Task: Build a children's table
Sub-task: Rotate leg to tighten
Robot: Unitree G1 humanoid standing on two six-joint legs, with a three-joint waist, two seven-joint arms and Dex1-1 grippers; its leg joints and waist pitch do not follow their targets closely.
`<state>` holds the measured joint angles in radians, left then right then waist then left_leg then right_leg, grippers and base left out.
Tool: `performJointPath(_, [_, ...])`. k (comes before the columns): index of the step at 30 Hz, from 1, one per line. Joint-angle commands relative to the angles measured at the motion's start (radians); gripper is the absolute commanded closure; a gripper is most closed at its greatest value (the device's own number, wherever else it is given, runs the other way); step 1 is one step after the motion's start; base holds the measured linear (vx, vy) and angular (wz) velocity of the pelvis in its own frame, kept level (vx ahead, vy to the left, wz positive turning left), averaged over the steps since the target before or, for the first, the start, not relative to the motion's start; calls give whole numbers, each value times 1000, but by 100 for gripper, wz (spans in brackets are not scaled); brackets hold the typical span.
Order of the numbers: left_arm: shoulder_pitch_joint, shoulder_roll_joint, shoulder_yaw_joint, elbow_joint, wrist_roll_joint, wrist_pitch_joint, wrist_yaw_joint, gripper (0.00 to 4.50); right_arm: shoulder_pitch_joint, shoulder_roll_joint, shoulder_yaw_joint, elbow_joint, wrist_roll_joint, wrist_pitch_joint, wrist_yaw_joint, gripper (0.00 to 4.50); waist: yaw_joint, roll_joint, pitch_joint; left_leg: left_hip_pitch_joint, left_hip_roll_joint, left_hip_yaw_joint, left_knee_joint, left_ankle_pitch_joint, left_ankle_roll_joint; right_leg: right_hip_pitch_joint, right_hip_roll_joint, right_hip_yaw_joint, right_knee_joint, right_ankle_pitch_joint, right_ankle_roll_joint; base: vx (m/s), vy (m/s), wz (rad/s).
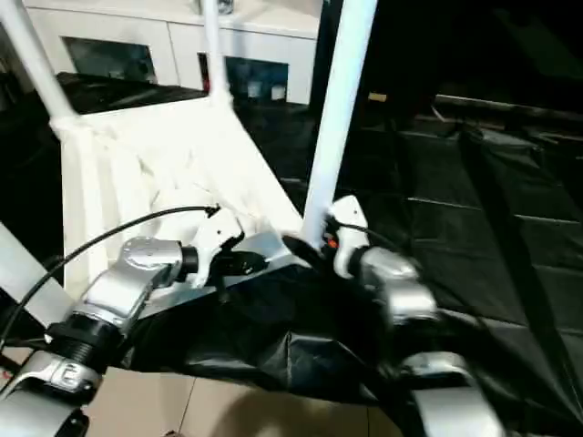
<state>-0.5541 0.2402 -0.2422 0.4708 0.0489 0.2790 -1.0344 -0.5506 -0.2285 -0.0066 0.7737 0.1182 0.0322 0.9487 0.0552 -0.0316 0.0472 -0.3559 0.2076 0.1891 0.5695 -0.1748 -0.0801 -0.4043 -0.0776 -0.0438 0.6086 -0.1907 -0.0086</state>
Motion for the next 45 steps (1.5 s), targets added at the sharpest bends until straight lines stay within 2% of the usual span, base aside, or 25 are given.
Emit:
performJointPath(1, [-22, -24, -39, -4, -21, -35, -14, 450, 12, 25, 102, -53, 23, 12, 176, 80, 2, 3, -59, 3, 21, -4, -55, -207, 76, 53, -50, 34, -71, -115, -254, 0, 0, 0])
performJointPath(2, [-25, -17, -39, 2, -20, -44, -23, 450, 13, 12, 107, -59, 27, 16, 208, 80, 3, -1, -59, 3, 21, -3, -55, -208, 77, 53, -49, 34, -71, -120, -254, 0, 0, 0])
performJointPath(5, [-33, 2, -39, 21, -19, -67, -54, 450, 12, -12, 111, -64, 38, 24, 264, 80, 11, 1, -58, 4, 24, -2, -55, -211, 71, 52, -49, 33, -70, -145, -251, 0, 0, 0])
performJointPath(6, [-37, 12, -38, 30, -19, -74, -69, 450, 11, -18, 108, -68, 47, 37, 285, 103, 14, 0, -57, 4, 23, -1, -55, -210, 70, 51, -49, 33, -72, -151, -249, 0, 0, 0])
performJointPath(9, [-49, 34, -35, 50, -17, -91, -95, 450, 16, -30, 112, -89, 64, 67, 337, 113, 18, 0, -58, 4, 25, -1, -55, -206, 65, 51, -51, 32, -69, -155, -244, 0, 0, 0])
performJointPath(13, [-58, 55, -37, 67, -20, -109, -123, 450, 21, -41, 127, -97, 60, 92, 386, 148, 29, 1, -58, 6, 26, 0, -54, -192, 64, 49, -51, 33, -67, -143, -245, 0, 0, 0])
performJointPath(17, [-60, 63, -38, 77, -20, -122, -138, 450, 19, -42, 132, -94, 52, 98, 401, 179, 36, 1, -59, 7, 26, 1, -55, -195, 56, 48, -52, 33, -65, -141, -246, 0, 0, 0])
performJointPath(24, [-57, 47, -34, 74, -18, -111, -104, 450, 30, -34, 127, -104, 58, 119, 378, 187, 38, 0, -59, 5, 25, 1, -55, -191, 51, 50, -53, 33, -65, -144, -240, 0, 0, 0])
performJointPath(27, [-58, 25, -28, 68, -16, -92, -65, 450, 36, -9, 107, -96, 53, 104, 301, 188, 39, -1, -60, 6, 26, 1, -54, -187, 51, 49, -53, 33, -65, -147, -237, 0, 0, 0])
performJointPath(28, [-59, 8, -24, 63, -13, -79, -34, 450, 34, 14, 91, -75, 43, 96, 225, 188, 38, -1, -58, 6, 26, 1, -56, -192, 47, 47, -54, 34, -67, -158, -235, 0, 0, 0])
performJointPath(29, [-58, -13, -20, 55, -14, -61, -4, 450, 23, 45, 70, -35, 25, 86, 109, 188, 36, 6, -56, 6, 26, 0, -57, -203, 40, 46, -55, 35, -69, -172, -233, 0, 0, 0])
performJointPath(31, [-55, -35, -19, 45, -15, -44, 23, 450, 9, 77, 49, 10, 7, 78, -7, 189, 22, -1, -52, 8, 20, -7, -64, -257, 8, 45, -59, 33, -82, -303, -199, 0, 0, 0])
performJointPath(33, [-49, -58, -24, 30, -14, -30, 45, 450, -4, 111, 33, 50, -6, 71, -107, 190, 14, 1, -52, 6, 19, -10, -66, -267, -3, 45, -58, 34, -87, -349, -175, 0, 0, 0])
performJointPath(34, [-44, -73, -27, 21, -14, -22, 58, 450, -11, 132, 30, 69, -16, 62, -163, 190, 6, 5, -52, 9, 19, -9, -66, -281, -3, 40, -56, 35, -89, -346, -175, 0, 0, 0])
performJointPath(35, [-43, -75, -27, 20, -14, -21, 60, 450, -12, 135, 29, 72, -18, 60, -172, 190, 2, 6, -53, 8, 19, -10, -66, -282, -5, 40, -55, 35, -88, -340, -177, 0, 0, 0])
performJointPath(38, [-35, -95, -29, 7, -10, -7, 80, 450, -23, 167, 21, 96, -38, 39, -266, 190, -6, 3, -55, 6, 17, -8, -63, -279, 8, 41, -52, 35, -86, -299, -187, 0, 0, 0])
performJointPath(39, [-29, -100, -41, -4, 1, -5, 90, 450, -31, 188, 11, 107, -40, 21, -310, 135, -8, 7, -55, 4, 18, -9, -65, -270, 9, 42, -53, 35, -84, -283, -193, 0, 0, 0])
performJointPath(41, [-21, -105, -55, -16, 12, -7, 98, 450, -34, 210, -1, 103, -31, 12, -329, 121, -13, 5, -56, 3, 18, -9, -65, -267, 10, 43, -52, 34, -83, -274, -194, 0, 0, 0])
performJointPath(45, [-18, -98, -61, -11, 25, -18, 110, 450, -23, 185, 12, 76, -26, 1, -284, 86, -14, 7, -59, 3, 19, -6, -61, -226, 33, 47, -48, 35, -74, -161, -226, 0, 0, 0])
